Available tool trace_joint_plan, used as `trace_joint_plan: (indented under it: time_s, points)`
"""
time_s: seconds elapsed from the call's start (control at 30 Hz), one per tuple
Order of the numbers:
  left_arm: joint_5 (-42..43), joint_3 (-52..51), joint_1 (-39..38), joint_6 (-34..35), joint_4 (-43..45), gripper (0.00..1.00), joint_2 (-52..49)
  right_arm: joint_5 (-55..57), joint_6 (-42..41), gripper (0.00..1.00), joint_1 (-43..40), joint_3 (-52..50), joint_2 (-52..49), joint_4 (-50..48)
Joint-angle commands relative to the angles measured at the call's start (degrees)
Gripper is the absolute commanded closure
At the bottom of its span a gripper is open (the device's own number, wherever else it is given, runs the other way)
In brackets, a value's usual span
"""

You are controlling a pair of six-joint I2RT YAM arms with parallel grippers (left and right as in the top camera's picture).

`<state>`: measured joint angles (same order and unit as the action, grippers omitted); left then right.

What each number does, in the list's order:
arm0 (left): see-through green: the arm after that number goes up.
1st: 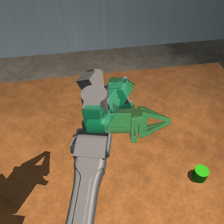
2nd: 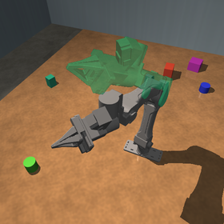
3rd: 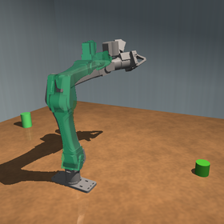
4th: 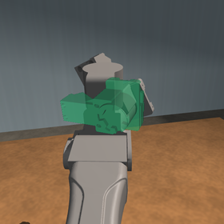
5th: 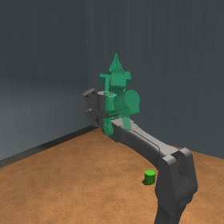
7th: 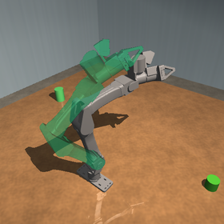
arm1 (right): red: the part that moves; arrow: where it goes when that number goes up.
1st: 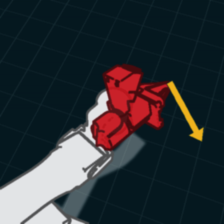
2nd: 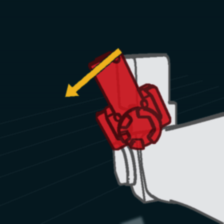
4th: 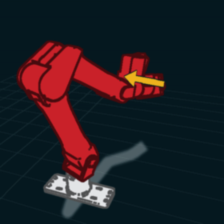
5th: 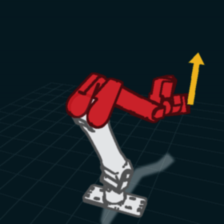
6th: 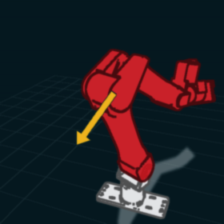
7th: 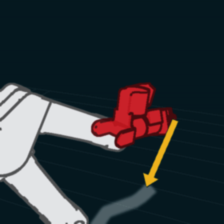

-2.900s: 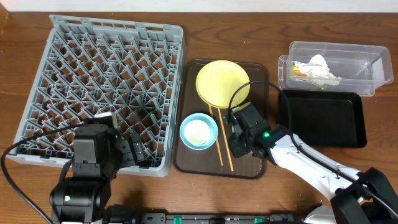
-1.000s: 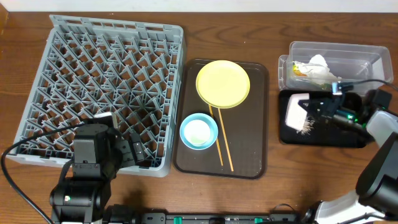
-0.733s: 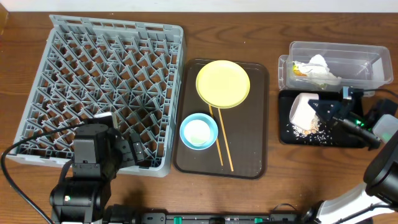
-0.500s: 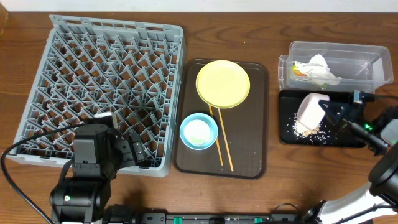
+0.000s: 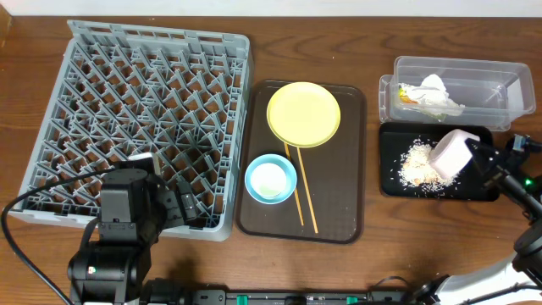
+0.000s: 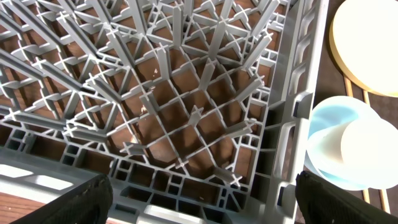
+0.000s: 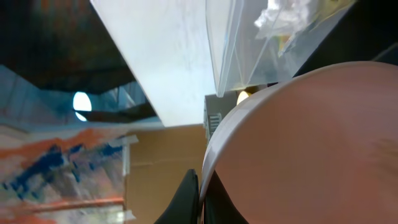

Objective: Sort waste into correct bins and load items into the dishwasher
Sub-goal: 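Tip the pink bowl over the black tray to pour out the rice, then place the empty pink bowl onto the yellow plate with the right gripper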

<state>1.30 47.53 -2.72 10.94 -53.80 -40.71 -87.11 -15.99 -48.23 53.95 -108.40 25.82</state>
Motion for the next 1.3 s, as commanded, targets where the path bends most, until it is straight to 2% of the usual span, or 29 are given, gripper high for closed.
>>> trace_joint_plan:
  time_s: [0.0,0.37,0.6,0.73,0.9,1.07,1.27]
  points:
    - [-0.31,1.14,0.24,0.74,-0.15,0.06,0.04,-2.32,-6.14,0.99,-0.55,0.70,-0.37,-1.05]
    - [-0.28,1.14,0.24,0.74,-0.15,0.06,0.04,-2.32,-7.67,0.99,4.24,0.70,1.62,0.90]
    - [-0.28,1.14,0.24,0.74,-0.17,0.06,0.04,-2.32,-6.60,0.99,13.55,0.68,10.60,0.17]
    - [-0.28,1.14,0.24,0.74,-0.17,0.06,0.04,-1.70,-6.80,0.99,21.20,0.70,17.90,-5.84]
    - [-0.31,1.14,0.24,0.74,-0.17,0.06,0.04,8.61,-10.03,0.99,33.66,0.70,23.41,-14.99]
    - [-0.28,1.14,0.24,0.74,-0.17,0.06,0.04,28.35,-11.06,0.99,49.00,0.70,23.63,-23.19]
    - [-0.31,1.11,0.24,0.74,-0.17,0.06,0.04,46.88,-0.11,0.99,60.30,1.27,23.63,-25.73]
